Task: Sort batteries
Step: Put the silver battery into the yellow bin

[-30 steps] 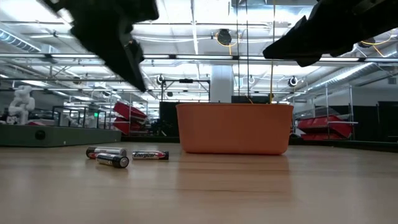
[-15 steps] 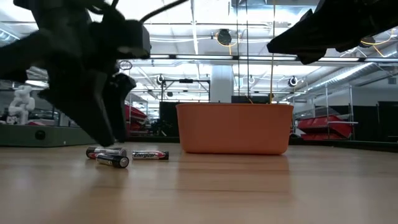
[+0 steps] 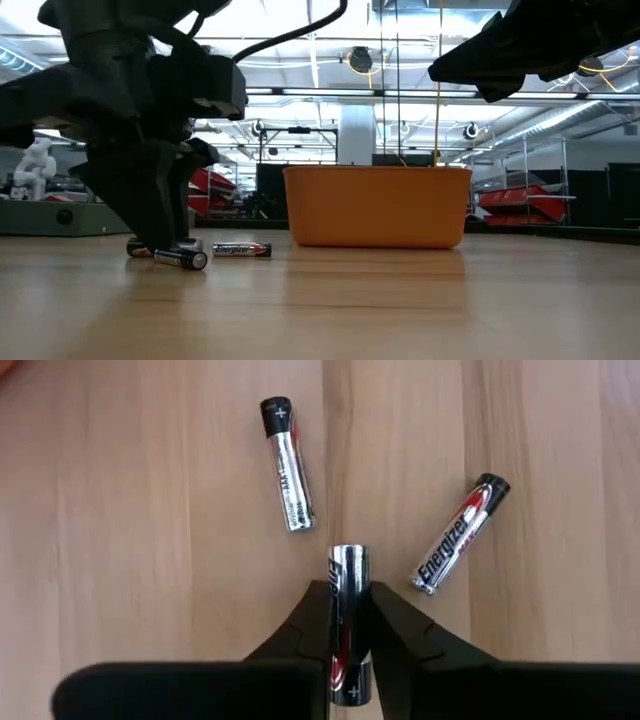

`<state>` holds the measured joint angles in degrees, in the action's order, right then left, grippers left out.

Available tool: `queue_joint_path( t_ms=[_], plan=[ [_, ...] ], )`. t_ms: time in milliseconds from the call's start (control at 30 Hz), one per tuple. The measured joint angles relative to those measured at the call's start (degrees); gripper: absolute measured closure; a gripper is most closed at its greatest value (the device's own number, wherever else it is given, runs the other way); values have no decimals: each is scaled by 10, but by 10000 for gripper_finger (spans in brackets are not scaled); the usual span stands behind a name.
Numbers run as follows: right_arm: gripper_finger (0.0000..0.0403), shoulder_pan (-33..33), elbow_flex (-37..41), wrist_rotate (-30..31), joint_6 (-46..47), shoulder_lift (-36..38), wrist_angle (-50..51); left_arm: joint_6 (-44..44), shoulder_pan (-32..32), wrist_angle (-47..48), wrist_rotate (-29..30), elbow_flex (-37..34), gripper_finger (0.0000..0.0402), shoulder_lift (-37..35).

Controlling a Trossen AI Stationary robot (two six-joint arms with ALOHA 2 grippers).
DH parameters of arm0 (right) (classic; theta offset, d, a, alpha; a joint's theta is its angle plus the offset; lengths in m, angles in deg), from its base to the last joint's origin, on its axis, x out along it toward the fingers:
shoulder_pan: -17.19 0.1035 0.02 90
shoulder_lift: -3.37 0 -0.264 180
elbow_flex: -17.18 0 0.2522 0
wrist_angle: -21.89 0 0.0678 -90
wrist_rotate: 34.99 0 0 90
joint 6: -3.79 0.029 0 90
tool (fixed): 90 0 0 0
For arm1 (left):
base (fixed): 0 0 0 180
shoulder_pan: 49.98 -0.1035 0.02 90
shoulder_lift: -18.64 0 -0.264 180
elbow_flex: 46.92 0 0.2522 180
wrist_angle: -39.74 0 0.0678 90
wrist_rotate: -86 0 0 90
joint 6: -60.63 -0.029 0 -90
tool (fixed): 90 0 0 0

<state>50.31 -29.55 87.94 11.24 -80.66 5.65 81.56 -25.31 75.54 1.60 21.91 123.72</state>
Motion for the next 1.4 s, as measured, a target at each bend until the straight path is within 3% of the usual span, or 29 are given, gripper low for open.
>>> queue_joint_path(
  t_ms=[167, 300, 433, 533, 767, 1067, 1200, 1400],
  plan=[
    [358, 0, 0, 0, -3, 0, 0, -17, 1, 20, 24, 0, 360, -21],
    [358, 0, 0, 0, -6, 0, 0, -43, -12, 80, 93, 0, 360, -65],
    [358, 0, 0, 0, -6, 0, 1, -92, -41, 59, 124, 3, 360, -105],
    [358, -1, 0, 0, -6, 0, 1, -151, -74, -15, 93, 3, 360, -124],
    [358, -1, 0, 2, -9, 0, -3, -270, -179, -184, -46, 4, 360, -140],
    [358, -1, -1, 3, -19, 0, -6, -319, -346, -334, -47, 4, 358, -128],
    [358, -1, -1, 3, -21, 0, -6, -314, -386, -362, -45, 4, 295, -125],
    [358, -2, -1, 3, -22, 0, -6, -304, -394, -365, -31, 4, 182, -126]
  ],
)
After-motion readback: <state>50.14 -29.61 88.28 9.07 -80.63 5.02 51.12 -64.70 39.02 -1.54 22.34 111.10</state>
